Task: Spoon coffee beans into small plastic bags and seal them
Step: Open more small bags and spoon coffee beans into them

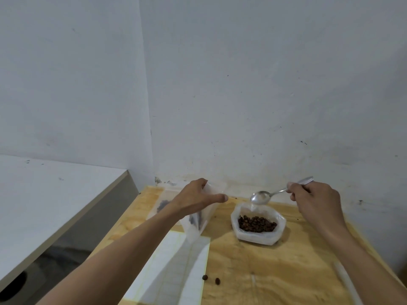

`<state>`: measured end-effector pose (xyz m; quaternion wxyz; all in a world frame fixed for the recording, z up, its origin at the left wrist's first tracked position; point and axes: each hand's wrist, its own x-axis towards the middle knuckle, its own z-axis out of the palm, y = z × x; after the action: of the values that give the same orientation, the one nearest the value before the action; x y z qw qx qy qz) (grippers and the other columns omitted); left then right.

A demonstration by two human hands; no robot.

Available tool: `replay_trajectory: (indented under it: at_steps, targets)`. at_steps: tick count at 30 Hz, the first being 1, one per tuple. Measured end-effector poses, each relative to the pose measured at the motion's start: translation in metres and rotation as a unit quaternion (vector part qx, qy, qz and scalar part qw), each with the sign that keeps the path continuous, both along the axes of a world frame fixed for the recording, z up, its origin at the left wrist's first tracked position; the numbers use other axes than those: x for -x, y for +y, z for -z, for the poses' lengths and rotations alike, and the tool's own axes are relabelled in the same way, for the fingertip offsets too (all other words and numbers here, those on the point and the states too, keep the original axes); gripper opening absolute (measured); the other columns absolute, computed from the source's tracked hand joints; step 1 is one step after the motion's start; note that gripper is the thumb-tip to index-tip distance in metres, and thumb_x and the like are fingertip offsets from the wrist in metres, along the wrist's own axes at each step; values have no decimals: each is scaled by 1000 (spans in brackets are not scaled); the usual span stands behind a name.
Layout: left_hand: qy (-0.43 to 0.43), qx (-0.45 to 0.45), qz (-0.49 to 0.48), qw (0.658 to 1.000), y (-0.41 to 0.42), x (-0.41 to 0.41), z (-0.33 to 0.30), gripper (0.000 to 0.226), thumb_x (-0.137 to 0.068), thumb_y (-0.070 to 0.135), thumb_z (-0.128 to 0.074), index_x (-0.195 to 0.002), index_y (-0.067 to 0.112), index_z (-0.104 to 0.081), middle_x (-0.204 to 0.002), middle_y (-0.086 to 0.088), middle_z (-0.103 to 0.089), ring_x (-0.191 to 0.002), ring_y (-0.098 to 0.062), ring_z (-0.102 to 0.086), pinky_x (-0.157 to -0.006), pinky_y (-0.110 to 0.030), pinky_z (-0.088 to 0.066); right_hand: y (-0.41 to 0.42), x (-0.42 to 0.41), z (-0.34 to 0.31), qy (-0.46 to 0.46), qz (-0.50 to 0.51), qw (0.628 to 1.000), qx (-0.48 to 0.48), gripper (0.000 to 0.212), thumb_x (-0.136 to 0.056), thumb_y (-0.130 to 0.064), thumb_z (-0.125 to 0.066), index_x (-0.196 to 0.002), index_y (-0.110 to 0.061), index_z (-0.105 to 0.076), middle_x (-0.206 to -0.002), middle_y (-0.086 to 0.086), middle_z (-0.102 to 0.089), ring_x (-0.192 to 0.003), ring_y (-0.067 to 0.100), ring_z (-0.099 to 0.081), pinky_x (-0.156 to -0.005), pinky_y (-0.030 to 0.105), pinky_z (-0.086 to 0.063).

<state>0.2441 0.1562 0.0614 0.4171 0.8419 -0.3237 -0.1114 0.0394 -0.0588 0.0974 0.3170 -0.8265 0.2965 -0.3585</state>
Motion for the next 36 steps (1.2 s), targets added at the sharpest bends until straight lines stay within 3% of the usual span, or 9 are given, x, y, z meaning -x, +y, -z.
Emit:
replay_trajectory:
  at_steps: [4, 9, 12, 16, 18, 22, 28, 33, 36]
  targets:
    - [17, -23, 36, 999, -13, 13, -3, 75, -62, 78, -75, -104, 20, -51, -103, 8, -50, -94, -15, -51, -80, -34, -41, -13, 13, 14, 62, 35, 996, 52, 43, -94, -27, -64, -56, -8, -68, -55, 14, -67, -54, 33, -63, -52, 36, -47]
    - [60, -76, 82, 992, -32, 28, -1, 59, -61, 71, -77, -87, 22, -58, -82, 9, -54, -75, -9, -54, -63, -27, -36, -12, 16, 36, 93, 43, 992, 76, 52, -95, -26, -64, -46, -15, -53, -40, 3, -50, -42, 23, -50, -44, 29, -32]
    - [71, -122, 106, 984, -40, 32, 5, 52, -61, 67, -79, -88, 26, -62, -84, 9, -61, -78, -9, -59, -63, -26, -42, -11, 14, 50, 105, 36, 992, 61, 45, -95, -24, -62, -52, -12, -61, -42, 3, -51, -42, 23, -50, -44, 28, -30]
    - [96, -122, 106, 982, -43, 36, 6, 82, -58, 71, -80, -117, 16, -64, -121, -2, -65, -111, -21, -61, -97, -39, -50, -2, 5, 64, 71, 15, 994, -83, 35, -90, -19, -64, -60, -4, -75, -52, 6, -68, -55, 33, -65, -54, 35, -48]
    - [97, -125, 109, 981, -43, 36, 7, 84, -60, 71, -80, -117, 12, -63, -113, 1, -63, -106, -21, -61, -89, -36, -49, 1, 1, 69, 43, 20, 981, -187, 34, -89, -17, -67, -57, -8, -76, -51, -1, -70, -51, 26, -62, -54, 34, -48]
    - [99, -100, 100, 985, -34, 30, 7, 46, -66, 63, -82, -83, 25, -61, -78, 16, -61, -70, 2, -58, -56, -10, -40, -5, 0, 68, 22, 34, 948, -315, 25, -86, -16, -70, -65, -4, -76, -52, 0, -67, -41, 19, -48, -45, 26, -35]
    - [-23, -66, 83, 994, -19, 23, 1, 102, -66, 75, -74, -139, 9, -49, -143, -11, -54, -128, -27, -53, -90, -37, -47, -17, 4, 36, -10, 35, 953, -301, 25, -89, -19, -69, -72, -2, -78, -47, -7, -61, -32, 11, -43, -35, 22, -32]
    - [-40, -38, 74, 996, -15, 24, 7, 107, -65, 75, -73, -151, 20, -41, -152, 1, -50, -132, -17, -50, -96, -31, -43, -15, -3, 4, -50, 8, 961, -273, 24, -88, -22, -69, -74, -5, -78, -51, -8, -65, -33, 10, -45, -38, 23, -36]
    - [-31, -40, 70, 996, -16, 24, 6, 106, -65, 77, -72, -146, 14, -44, -149, -8, -51, -131, -25, -51, -101, -40, -47, -8, -10, -6, -59, -8, 964, -259, 25, -88, -23, -69, -73, -6, -78, -52, -8, -67, -34, 10, -46, -41, 24, -38]
